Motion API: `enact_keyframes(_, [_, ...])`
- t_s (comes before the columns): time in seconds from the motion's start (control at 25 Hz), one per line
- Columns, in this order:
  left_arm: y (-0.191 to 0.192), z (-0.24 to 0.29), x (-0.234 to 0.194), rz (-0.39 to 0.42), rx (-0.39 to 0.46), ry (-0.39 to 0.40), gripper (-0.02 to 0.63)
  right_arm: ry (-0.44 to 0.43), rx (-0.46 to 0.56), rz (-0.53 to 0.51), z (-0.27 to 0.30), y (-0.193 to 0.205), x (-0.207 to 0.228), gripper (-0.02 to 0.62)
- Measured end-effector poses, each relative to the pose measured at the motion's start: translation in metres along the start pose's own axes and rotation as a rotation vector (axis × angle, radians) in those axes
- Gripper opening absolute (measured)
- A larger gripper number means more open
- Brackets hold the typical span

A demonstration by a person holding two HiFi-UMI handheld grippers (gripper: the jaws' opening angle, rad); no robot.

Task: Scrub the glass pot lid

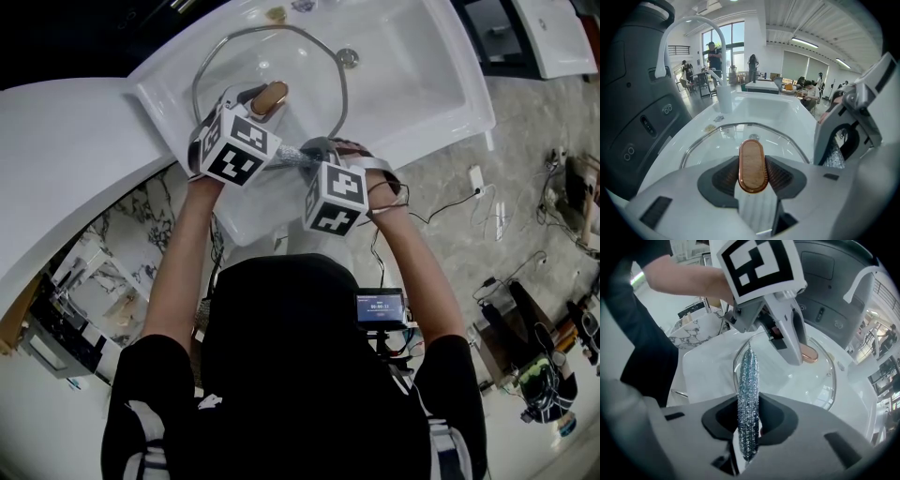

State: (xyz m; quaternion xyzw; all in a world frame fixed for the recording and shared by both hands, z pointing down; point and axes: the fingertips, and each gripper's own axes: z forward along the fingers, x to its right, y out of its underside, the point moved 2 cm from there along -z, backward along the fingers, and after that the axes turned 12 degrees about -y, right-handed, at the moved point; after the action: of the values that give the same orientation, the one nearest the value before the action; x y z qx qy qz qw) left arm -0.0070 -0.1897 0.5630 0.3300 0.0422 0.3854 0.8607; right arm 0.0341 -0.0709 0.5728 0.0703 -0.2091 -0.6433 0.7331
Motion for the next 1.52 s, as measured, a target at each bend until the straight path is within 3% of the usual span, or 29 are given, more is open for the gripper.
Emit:
enact_keyframes(0.4, [-0.001, 0.000, 0.000, -0.005, 0.004, 0.006, 0.169, -0.032, 0.020, 0.049, -0.005, 0.002, 0.010, 0.067])
enact_keyframes(0.8, [0.000, -0.001, 0.000, -0.011, 0.007, 0.010, 0.169, -0.009, 0.025, 0.091, -0.016, 0.012, 0.029, 0.068])
enact_keyframes(1.52, [0.001, 0.000, -0.001, -0.016, 0.004, 0.009, 0.169, 0.122, 0.021, 0.153, -0.042, 0.032, 0.094, 0.067])
